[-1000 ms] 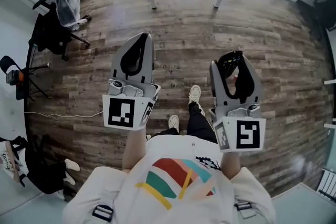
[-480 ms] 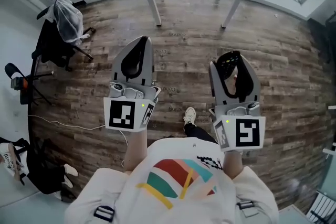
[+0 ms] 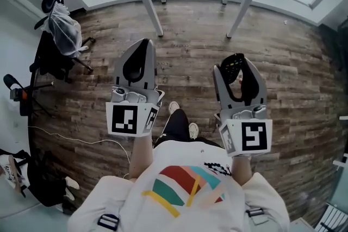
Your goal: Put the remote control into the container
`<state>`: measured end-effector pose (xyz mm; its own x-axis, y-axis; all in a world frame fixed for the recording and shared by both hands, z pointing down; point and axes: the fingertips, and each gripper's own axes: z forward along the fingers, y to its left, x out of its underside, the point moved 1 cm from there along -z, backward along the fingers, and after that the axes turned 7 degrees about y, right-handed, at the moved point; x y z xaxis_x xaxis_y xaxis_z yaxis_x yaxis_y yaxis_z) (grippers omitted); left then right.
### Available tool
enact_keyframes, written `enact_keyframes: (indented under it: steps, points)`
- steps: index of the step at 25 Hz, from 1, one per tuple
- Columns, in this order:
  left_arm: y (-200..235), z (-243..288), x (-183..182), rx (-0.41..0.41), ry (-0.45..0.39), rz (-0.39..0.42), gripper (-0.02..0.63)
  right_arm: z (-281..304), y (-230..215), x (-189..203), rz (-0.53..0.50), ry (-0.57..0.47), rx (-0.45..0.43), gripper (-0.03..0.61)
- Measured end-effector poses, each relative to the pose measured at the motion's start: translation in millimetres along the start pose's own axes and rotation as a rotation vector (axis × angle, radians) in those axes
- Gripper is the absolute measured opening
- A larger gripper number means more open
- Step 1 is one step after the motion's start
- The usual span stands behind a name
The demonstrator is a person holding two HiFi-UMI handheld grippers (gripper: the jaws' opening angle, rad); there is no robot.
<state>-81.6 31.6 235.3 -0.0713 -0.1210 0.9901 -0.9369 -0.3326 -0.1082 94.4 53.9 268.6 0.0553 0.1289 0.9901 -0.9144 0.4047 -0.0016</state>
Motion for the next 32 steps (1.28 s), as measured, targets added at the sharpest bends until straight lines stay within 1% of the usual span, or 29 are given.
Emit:
enact_keyframes:
  steps: [4, 7, 11, 14, 17, 20, 23, 26, 27, 30, 32]
  points:
    - [13, 31, 12, 0.004, -0.002, 0.004, 0.006, 33, -13, 2, 0.004, -0.001, 0.016, 0.253]
    - [30, 62, 14, 0.012, -0.016, 0.003, 0.006, 63, -20, -4, -0.006, -0.005, 0.026, 0.253]
    - [57, 113, 13, 0.028, -0.04, 0.005, 0.006, 115, -30, -18, -0.02, -0.009, 0.038, 0.253]
    - [75, 151, 14, 0.054, -0.042, -0.004, 0.006, 153, -39, -30, -0.023, -0.007, 0.056, 0.253]
    - [95, 184, 14, 0.081, -0.041, 0.007, 0.006, 190, -45, -42, -0.028, -0.004, 0.076, 0.253]
    - [121, 216, 16, 0.09, -0.044, 0.009, 0.006, 232, -48, -54, -0.033, -0.001, 0.086, 0.253]
    - [151, 244, 16, 0.092, -0.074, 0.008, 0.006, 273, -49, -65, -0.039, -0.01, 0.091, 0.253]
    - [172, 267, 20, 0.085, -0.076, 0.023, 0.006, 305, -51, -70, -0.042, -0.013, 0.094, 0.252]
    - [175, 274, 23, 0.083, -0.064, 0.03, 0.006, 312, -53, -69, -0.041, -0.01, 0.097, 0.253]
    - [181, 294, 35, 0.086, -0.019, 0.016, 0.006, 331, -64, -63, -0.034, 0.011, 0.108, 0.252]
    - [185, 309, 41, 0.099, -0.033, 0.009, 0.006, 346, -71, -60, -0.026, 0.026, 0.116, 0.252]
